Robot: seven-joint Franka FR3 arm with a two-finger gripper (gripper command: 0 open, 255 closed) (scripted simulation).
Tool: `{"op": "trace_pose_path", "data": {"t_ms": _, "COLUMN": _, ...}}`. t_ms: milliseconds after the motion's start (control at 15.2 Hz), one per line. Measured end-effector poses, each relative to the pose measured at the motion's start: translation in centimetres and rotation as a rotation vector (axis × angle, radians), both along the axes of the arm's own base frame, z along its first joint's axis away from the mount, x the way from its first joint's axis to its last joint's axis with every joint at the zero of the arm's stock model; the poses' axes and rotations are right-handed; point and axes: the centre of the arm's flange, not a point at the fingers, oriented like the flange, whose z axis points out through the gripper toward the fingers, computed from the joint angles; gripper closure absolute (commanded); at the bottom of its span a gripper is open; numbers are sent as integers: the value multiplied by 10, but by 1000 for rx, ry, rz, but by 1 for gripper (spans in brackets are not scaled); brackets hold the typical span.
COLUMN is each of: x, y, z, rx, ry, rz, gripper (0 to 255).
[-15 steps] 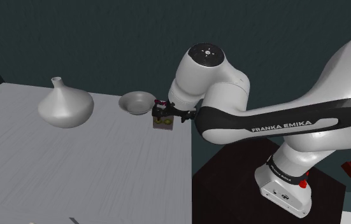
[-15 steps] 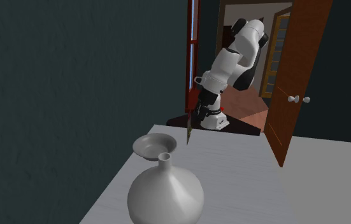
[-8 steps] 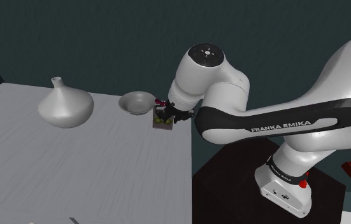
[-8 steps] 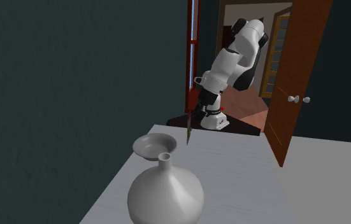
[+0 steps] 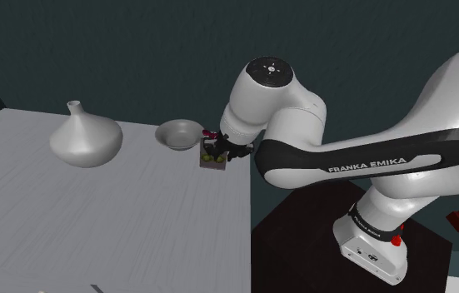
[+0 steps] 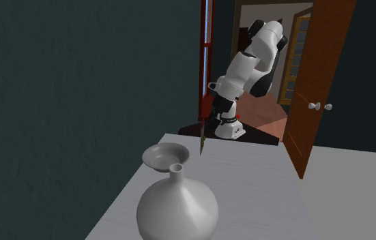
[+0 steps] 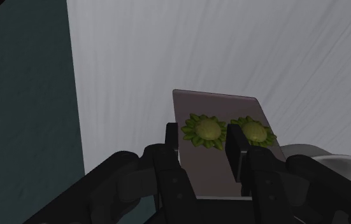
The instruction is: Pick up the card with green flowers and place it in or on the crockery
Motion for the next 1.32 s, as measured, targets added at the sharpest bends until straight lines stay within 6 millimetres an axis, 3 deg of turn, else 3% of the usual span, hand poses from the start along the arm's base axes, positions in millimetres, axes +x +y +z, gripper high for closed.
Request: {"op": "trace_pose_path", "data": {"t_ms": 1320, "x": 0, "y": 1, "z": 100, "rx": 0, "ry": 0, "rz": 0, "gripper": 255}}
